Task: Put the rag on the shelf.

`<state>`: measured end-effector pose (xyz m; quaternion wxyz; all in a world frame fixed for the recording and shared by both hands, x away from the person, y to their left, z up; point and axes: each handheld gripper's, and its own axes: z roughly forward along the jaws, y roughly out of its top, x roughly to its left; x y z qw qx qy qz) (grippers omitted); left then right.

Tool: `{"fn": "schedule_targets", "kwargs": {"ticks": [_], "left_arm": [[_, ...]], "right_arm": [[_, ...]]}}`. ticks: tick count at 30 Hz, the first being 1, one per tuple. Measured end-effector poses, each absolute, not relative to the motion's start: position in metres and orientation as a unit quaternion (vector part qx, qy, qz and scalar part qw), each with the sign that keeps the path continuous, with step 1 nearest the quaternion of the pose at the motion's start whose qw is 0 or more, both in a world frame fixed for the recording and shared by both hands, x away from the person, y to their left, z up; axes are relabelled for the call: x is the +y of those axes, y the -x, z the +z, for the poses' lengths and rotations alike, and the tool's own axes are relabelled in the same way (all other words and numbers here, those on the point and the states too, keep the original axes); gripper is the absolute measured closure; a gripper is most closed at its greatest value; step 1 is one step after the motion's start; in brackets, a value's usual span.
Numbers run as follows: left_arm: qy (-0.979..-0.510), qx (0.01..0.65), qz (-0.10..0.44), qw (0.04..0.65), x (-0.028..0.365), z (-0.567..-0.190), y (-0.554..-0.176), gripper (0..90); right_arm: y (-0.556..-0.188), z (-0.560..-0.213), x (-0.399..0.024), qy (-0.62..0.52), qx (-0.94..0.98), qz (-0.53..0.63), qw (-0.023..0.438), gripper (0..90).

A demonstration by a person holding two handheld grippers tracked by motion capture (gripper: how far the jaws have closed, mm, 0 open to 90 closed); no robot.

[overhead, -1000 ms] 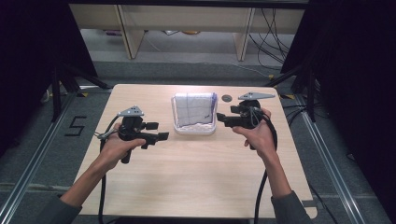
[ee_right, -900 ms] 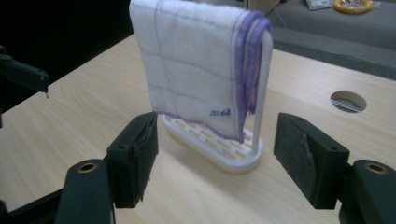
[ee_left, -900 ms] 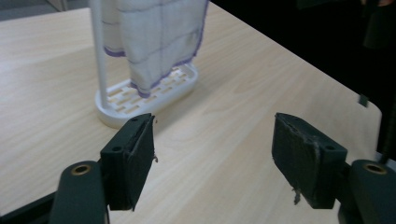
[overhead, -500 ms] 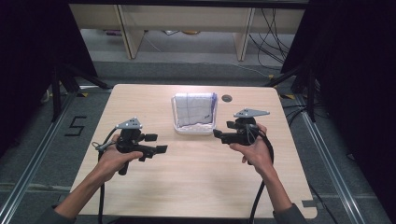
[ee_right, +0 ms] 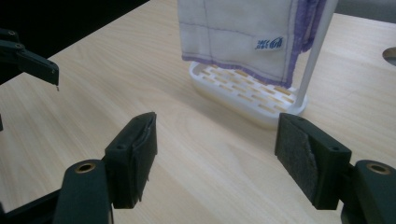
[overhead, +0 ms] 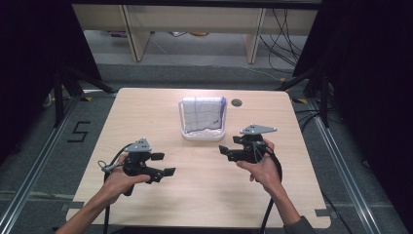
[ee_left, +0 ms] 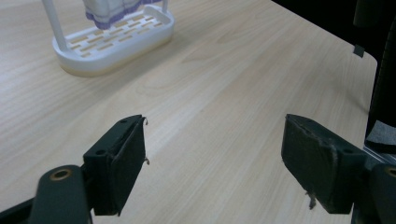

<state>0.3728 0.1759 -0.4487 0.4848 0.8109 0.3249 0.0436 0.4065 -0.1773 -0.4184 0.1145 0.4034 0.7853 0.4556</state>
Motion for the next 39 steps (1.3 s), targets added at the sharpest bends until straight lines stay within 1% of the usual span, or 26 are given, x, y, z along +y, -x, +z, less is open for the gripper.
{"fn": "schedule_targets", "kwargs": {"ticks": [2, 3, 4, 9, 10, 16, 19, 22, 24, 25, 28, 29, 32, 36, 39], "left_arm": [[-0.810, 0.325, 0.043, 0.487, 0.175, -0.451, -0.371, 20.8], [-0.811, 0.319, 0.037, 0.490, 0.175, -0.453, -0.368, 20.8], [-0.813, 0.319, 0.040, 0.485, 0.175, -0.455, -0.365, 20.4], [-0.817, 0.315, 0.040, 0.481, 0.176, -0.459, -0.358, 19.5], [-0.818, 0.314, 0.042, 0.480, 0.177, -0.460, -0.357, 19.4], [-0.817, 0.322, 0.041, 0.477, 0.177, -0.465, -0.352, 18.1], [-0.820, 0.321, 0.044, 0.472, 0.177, -0.471, -0.347, 17.3], [-0.824, 0.320, 0.045, 0.466, 0.178, -0.474, -0.342, 17.2], [-0.824, 0.320, 0.043, 0.466, 0.178, -0.478, -0.339, 17.3], [-0.826, 0.320, 0.042, 0.463, 0.178, -0.481, -0.337, 17.3], [-0.827, 0.322, 0.042, 0.459, 0.179, -0.487, -0.331, 17.1], [-0.828, 0.320, 0.043, 0.459, 0.179, -0.487, -0.330, 17.1], [-0.823, 0.322, 0.040, 0.467, 0.178, -0.489, -0.327, 16.9], [-0.824, 0.320, 0.053, 0.465, 0.179, -0.490, -0.319, 16.8], [-0.825, 0.318, 0.048, 0.464, 0.179, -0.492, -0.315, 16.8]], "right_arm": [[-0.405, -0.419, -0.177, -0.401, 0.788, 0.451, 0.124, 30.3], [-0.401, -0.420, -0.175, -0.408, 0.784, 0.455, 0.108, 30.3], [-0.400, -0.424, -0.175, -0.393, 0.789, 0.458, 0.113, 30.0], [-0.390, -0.432, -0.176, -0.398, 0.788, 0.454, 0.121, 29.3], [-0.386, -0.434, -0.176, -0.405, 0.783, 0.457, 0.112, 29.3], [-0.372, -0.444, -0.182, -0.401, 0.785, 0.460, 0.109, 29.3], [-0.364, -0.451, -0.181, -0.411, 0.782, 0.460, 0.095, 29.2], [-0.362, -0.457, -0.183, -0.405, 0.786, 0.458, 0.098, 29.2], [-0.360, -0.458, -0.181, -0.412, 0.784, 0.455, 0.090, 29.2], [-0.361, -0.460, -0.182, -0.401, 0.790, 0.453, 0.095, 29.2], [-0.353, -0.465, -0.177, -0.407, 0.789, 0.451, 0.084, 29.1], [-0.352, -0.466, -0.178, -0.399, 0.794, 0.451, 0.090, 29.0], [-0.348, -0.469, -0.175, -0.391, 0.801, 0.445, 0.088, 28.8], [-0.338, -0.474, -0.171, -0.382, 0.808, 0.442, 0.080, 27.7], [-0.331, -0.475, -0.170, -0.381, 0.814, 0.431, 0.083, 25.0]]}}
